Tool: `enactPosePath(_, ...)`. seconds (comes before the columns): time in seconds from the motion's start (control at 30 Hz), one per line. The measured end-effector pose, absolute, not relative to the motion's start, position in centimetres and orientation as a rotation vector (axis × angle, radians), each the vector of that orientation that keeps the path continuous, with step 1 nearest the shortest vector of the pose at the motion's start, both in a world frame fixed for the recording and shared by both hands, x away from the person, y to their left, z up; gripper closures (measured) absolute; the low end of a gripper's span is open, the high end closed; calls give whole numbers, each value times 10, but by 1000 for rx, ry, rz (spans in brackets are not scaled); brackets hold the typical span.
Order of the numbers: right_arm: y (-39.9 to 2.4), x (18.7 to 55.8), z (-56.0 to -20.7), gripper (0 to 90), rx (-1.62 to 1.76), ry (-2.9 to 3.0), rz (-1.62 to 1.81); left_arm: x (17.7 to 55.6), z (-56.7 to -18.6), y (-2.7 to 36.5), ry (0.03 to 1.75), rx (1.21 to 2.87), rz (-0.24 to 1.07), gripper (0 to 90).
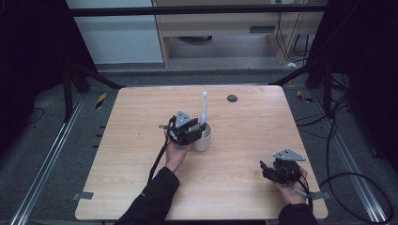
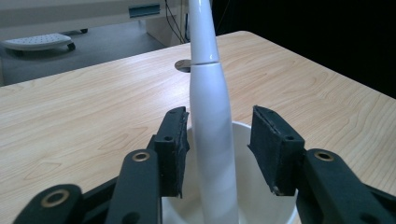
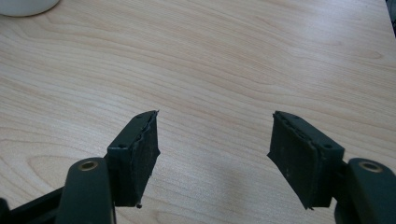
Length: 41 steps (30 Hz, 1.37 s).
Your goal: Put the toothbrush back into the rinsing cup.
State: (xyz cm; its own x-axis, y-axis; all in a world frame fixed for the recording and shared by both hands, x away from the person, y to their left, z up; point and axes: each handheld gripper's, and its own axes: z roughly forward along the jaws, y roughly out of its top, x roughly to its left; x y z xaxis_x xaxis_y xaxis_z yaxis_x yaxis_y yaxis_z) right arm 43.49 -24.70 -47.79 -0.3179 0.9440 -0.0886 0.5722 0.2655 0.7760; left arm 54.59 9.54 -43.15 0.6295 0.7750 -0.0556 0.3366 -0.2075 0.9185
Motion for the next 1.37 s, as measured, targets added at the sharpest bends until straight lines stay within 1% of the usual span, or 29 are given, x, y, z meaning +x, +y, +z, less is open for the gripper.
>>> enactPosePath(0.27,-247,434,-477,319,1370,1977,877,531,-417,118,883,1820,547,476)
enactPosePath(0.5,-249,433,-477,308,1373,1970,880,515,-409,141,877,1876,583,413)
enactPosePath(0.7,-249,433,-477,292,1378,1966,877,498,-415,165,886,1897,608,391)
enactPosePath(1.37,-253,431,-480,243,1379,1967,873,461,-445,246,1080,1909,642,313)
